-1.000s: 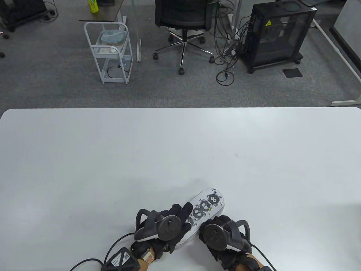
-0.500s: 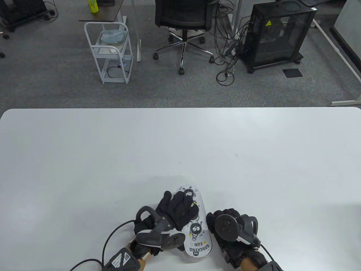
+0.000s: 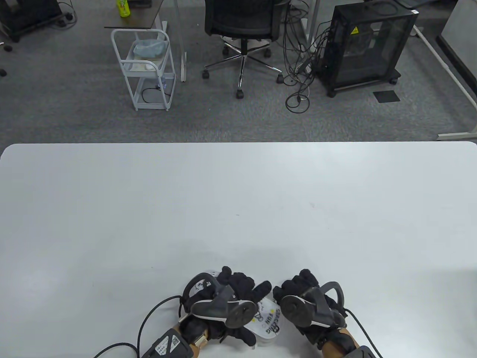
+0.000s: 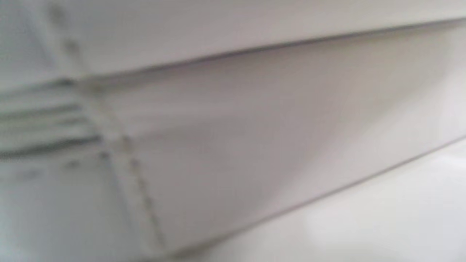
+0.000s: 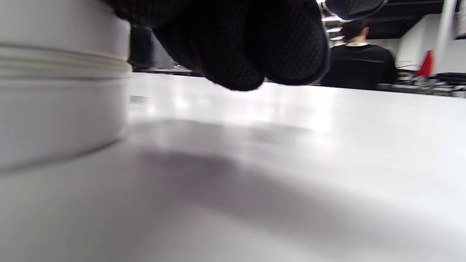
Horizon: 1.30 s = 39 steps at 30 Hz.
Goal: Pack double-layer zippered pencil case
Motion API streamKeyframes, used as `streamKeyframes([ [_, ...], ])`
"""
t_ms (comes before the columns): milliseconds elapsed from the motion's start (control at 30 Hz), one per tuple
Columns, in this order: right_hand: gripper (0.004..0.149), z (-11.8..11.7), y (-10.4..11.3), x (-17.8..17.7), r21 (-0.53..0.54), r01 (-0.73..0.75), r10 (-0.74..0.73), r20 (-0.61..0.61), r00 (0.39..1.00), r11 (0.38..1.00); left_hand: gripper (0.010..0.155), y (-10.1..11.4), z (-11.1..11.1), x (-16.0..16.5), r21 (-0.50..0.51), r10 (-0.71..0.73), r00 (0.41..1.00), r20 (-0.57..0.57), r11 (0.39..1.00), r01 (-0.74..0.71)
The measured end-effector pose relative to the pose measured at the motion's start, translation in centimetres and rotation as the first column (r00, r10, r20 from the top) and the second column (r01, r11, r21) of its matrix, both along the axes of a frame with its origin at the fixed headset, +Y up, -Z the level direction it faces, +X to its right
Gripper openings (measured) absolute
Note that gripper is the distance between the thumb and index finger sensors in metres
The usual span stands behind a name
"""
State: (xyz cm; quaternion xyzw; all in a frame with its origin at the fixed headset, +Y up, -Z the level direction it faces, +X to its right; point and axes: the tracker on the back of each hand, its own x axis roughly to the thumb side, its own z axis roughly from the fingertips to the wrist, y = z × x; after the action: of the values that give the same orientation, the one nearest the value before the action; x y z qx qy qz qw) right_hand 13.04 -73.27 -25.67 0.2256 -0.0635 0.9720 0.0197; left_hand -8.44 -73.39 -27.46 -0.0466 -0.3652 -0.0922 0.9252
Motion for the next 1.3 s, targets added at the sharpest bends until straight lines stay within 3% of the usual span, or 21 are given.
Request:
streamKeyframes([
  [100,0.045,-0.6,-0.1,1.0,-0.067,0.143,-0.139,0.063,0.988,0.987,0.108,0.0,-1.0,-2.4,-0.083,0.034,0.997,-0.069,0.996,-0.040],
  [233,0.045,-0.7,0.1,1.2,0.055,0.005,-0.011,0.115,0.993,0.998,0.103,0.0,-1.2,-4.3,-0.072,-0.057,0.990,-0.128,0.996,0.048],
  [333,0.045,-0.7,0.2,1.4,0.037,0.068,-0.073,0.168,0.983,0.997,0.101,-0.3,-1.7,-4.7,-0.091,0.132,0.980,-0.149,0.985,-0.147],
  [467,0.045,-0.4,0.4,1.2,0.053,0.039,-0.050,0.215,0.975,0.998,0.101,-0.4,-2.0,-4.1,0.033,0.110,0.970,-0.218,0.994,-0.105],
  [600,0.046,0.4,0.5,0.0,0.036,0.043,-0.049,0.194,0.980,0.998,0.101,-0.5,-2.2,-3.8,0.033,0.148,0.948,-0.281,0.989,-0.145],
  [733,0.047,1.4,0.2,-2.9,0.009,0.063,-0.064,0.116,0.991,0.998,0.100,-0.4,-1.8,-2.7,0.060,0.166,0.951,-0.262,0.986,-0.155],
  [833,0.048,2.1,0.2,-3.9,0.133,-0.122,0.115,0.056,0.992,0.984,0.099,-0.3,-0.9,-2.1,0.085,0.179,0.959,-0.222,0.983,-0.164],
  [967,0.048,1.7,0.1,-3.0,0.036,-0.002,-0.001,0.075,0.997,0.999,0.098,-0.5,-0.7,-1.7,0.084,0.170,0.962,-0.212,0.984,-0.155],
  [1100,0.049,1.4,0.2,-2.2,0.021,0.023,-0.024,0.061,0.998,1.000,0.099,-0.6,-0.7,-1.9,0.059,0.155,0.959,-0.239,0.988,-0.145],
  [1233,0.052,0.9,0.5,-0.3,-0.045,0.172,-0.169,0.067,0.983,0.984,0.099,-0.4,-0.5,-2.2,0.047,0.157,0.955,-0.252,0.988,-0.149],
  [1300,0.055,0.9,1.1,0.6,-0.022,0.215,-0.213,0.080,0.974,0.976,0.099,0.0,-0.4,-2.6,0.055,0.176,0.954,-0.241,0.984,-0.168],
])
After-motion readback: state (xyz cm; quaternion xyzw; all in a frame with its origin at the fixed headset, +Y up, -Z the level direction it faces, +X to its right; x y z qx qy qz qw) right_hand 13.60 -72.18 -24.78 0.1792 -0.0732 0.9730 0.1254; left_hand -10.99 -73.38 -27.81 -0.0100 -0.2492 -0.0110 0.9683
